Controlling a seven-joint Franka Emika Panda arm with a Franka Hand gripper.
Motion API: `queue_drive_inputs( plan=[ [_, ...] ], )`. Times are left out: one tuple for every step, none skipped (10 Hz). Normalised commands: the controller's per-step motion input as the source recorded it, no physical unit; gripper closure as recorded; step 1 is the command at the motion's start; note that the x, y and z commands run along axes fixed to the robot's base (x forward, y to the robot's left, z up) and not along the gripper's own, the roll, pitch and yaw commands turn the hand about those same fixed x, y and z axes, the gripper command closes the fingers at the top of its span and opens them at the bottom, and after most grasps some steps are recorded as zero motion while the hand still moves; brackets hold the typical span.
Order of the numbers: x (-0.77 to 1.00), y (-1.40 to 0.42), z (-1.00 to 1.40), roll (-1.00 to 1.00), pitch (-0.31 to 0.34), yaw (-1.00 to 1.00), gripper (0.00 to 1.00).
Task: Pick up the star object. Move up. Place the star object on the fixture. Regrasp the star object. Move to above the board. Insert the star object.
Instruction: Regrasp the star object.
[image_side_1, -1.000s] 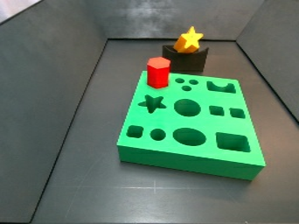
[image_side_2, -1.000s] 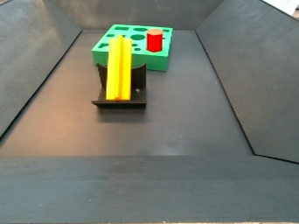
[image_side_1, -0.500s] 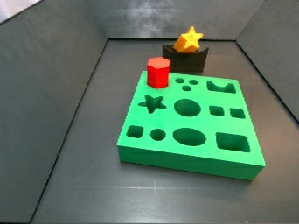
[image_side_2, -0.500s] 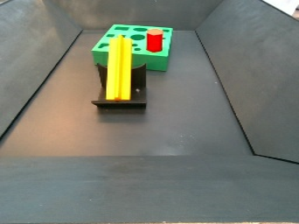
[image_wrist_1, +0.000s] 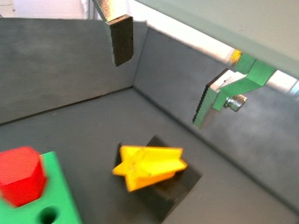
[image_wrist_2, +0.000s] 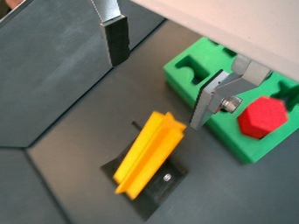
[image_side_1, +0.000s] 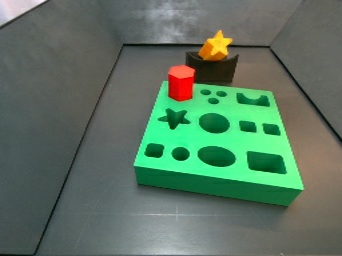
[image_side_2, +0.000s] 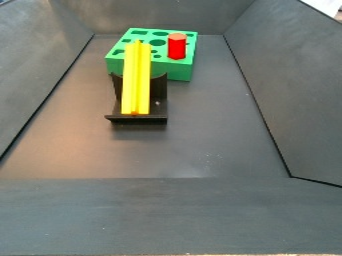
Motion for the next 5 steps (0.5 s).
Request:
queue_drive_inputs(
  plan=[
    [0.06,-0.03,0.0,1.0,0.077,0.05,0.0],
    [0.08,-0.03,0.0,1.0,0.1,0.06,0.0],
    [0.09,-0.04,0.0,1.0,0.113,0.06,0.0],
    [0.1,-0.04,0.0,1.0,0.142,0.08,0.0],
    [0.1,-0.04,-0.01,1.0,0.17,0.11,0.0]
  ],
)
